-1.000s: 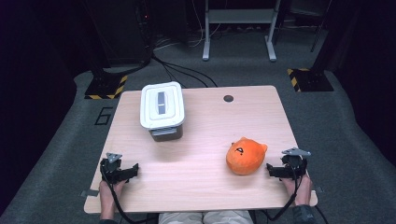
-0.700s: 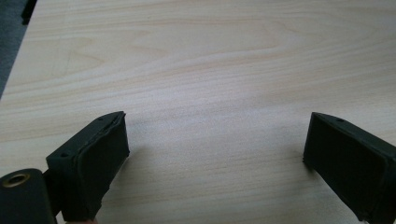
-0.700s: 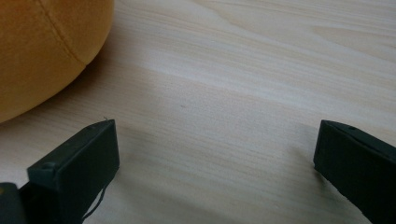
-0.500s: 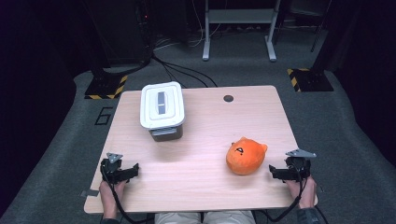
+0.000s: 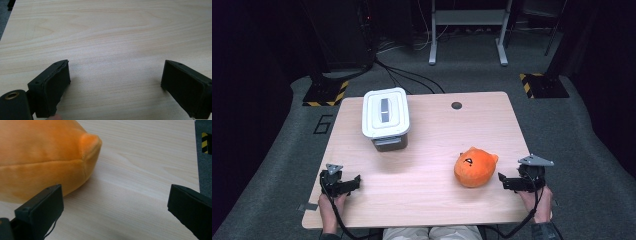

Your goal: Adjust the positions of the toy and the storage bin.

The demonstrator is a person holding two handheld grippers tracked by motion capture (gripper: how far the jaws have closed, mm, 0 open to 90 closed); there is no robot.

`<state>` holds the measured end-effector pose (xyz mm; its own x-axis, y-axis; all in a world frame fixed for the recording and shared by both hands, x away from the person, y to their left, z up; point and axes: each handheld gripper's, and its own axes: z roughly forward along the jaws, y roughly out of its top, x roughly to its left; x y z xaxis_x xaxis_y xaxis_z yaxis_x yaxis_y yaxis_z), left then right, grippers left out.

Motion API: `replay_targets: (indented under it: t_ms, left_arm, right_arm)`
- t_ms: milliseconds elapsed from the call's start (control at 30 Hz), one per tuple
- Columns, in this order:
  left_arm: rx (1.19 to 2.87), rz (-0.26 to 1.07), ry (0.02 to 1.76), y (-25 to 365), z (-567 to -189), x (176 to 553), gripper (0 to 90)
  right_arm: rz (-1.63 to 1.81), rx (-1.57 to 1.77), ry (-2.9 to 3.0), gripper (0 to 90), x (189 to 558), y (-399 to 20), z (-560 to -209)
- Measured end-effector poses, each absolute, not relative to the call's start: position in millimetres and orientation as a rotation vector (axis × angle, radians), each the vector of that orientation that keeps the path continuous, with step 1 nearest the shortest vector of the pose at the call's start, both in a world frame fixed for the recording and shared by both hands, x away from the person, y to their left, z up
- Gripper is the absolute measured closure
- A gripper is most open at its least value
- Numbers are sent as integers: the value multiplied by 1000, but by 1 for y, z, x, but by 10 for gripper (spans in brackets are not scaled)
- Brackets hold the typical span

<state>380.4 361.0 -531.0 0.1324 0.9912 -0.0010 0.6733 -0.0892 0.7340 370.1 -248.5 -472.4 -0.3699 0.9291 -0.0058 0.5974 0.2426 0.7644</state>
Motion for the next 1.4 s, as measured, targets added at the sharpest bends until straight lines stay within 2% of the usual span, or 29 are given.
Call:
replay_targets:
  t_ms: [733, 1333, 1400]
  left_arm:
    - [1825, 705, 1602, 361, -531, 380, 82]
    - [1824, 705, 1600, 361, -531, 380, 86]
    - [1825, 705, 1600, 361, -531, 380, 86]
  right_arm:
    - [999, 1234, 2125, 0, 369, -209, -427]
    - [968, 1164, 2271, 0, 389, -158, -429]
    - [953, 1162, 2290, 26, 391, -154, -431]
